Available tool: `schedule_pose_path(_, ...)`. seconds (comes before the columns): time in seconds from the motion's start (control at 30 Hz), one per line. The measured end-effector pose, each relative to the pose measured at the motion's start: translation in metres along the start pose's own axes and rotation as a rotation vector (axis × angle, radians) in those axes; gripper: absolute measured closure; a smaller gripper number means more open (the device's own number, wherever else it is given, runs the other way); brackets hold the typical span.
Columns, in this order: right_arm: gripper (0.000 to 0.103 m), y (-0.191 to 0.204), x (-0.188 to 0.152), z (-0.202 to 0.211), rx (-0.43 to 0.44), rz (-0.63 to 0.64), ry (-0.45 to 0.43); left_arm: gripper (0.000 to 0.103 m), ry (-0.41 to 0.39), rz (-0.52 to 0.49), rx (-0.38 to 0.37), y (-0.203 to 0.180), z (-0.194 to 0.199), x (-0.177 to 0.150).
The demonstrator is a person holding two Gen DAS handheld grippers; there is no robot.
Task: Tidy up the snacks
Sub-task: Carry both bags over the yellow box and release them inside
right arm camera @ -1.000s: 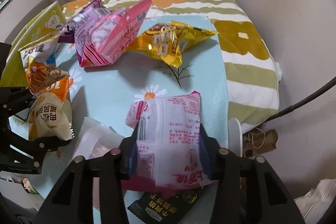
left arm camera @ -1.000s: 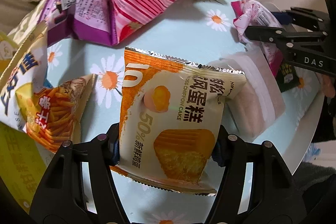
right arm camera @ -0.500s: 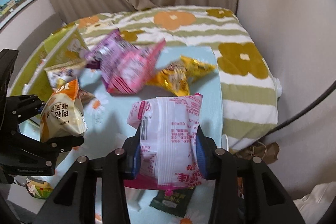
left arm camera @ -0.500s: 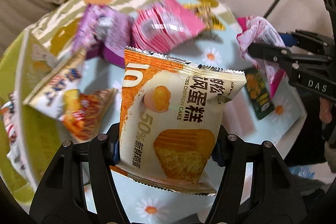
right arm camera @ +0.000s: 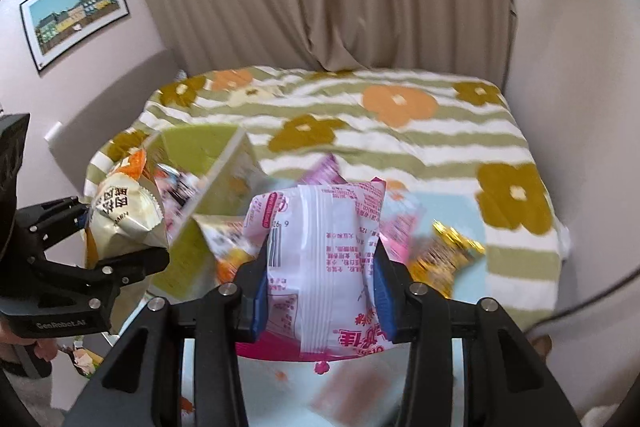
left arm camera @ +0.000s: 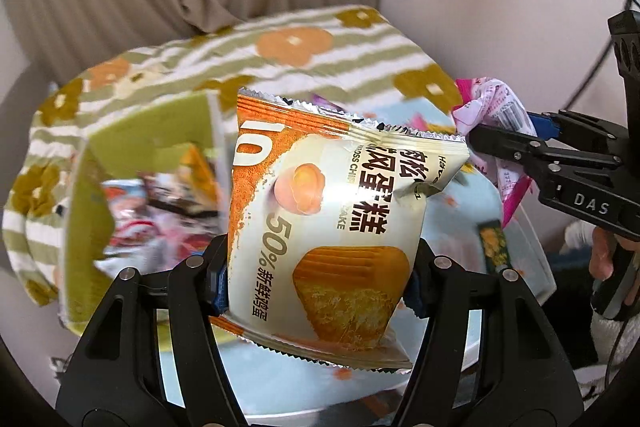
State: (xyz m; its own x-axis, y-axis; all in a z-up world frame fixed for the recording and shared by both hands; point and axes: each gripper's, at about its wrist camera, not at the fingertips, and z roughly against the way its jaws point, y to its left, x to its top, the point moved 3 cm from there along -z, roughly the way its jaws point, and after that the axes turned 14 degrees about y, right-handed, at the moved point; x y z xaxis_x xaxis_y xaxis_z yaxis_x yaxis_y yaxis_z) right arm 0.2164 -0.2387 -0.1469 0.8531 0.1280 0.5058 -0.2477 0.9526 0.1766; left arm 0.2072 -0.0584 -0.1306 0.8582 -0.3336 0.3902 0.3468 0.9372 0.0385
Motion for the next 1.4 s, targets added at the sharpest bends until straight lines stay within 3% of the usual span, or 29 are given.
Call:
schedule_pose_path(0.27,0.064,0.079,0.061,-0.025,0.091,0.025,-0.01,0.043,-0.016,0.091,0.022,0.103,0.008,0.013)
schedule_pose_path(0.33,0.064,0.098,0.077,-0.036,0.096,0.033,-0.007,0.043,-0.005,0.116,0.059,0.131,0.002,0.018)
schedule_pose_path(0.5,0.064,0.143,0.109,-0.07,0.096,0.034,0.015,0.043,0.027,0.142,0.081,0.195,-0.025,0.038)
schedule_pose_path(0.7,0.064,0.169,0.13,-0.11,0.073,-0.001,0.062,0.043,0.095,0.161,0.04,0.253,-0.078,0.063)
schedule_pose_path(1.0,0.064,0.171,0.134,-0.14,0.034,-0.088,0.112,0.039,0.206,0.195,-0.025,0.287,-0.145,0.082)
schedule_pose_path(1.03,0.064,0.17,0.135,-0.142,0.032,-0.091,0.116,0.03,0.208,0.202,-0.026,0.287,-0.146,0.081)
schedule_pose_path(1.07,0.064,0.17,0.134,-0.144,0.029,-0.094,0.12,0.011,0.204,0.209,-0.022,0.288,-0.145,0.08)
schedule_pose_path(1.13,0.064,0.168,0.133,-0.144,0.028,-0.098,0.123,0.0,0.178,0.218,-0.019,0.289,-0.14,0.078)
schedule_pose_path(1.3,0.064,0.166,0.131,-0.141,0.037,-0.087,0.119,0.0,0.174,0.229,0.013,0.283,-0.125,0.061)
schedule_pose_path(1.4,0.064,0.166,0.131,-0.137,0.049,-0.071,0.118,0.0,0.165,0.252,-0.008,0.279,-0.112,0.046)
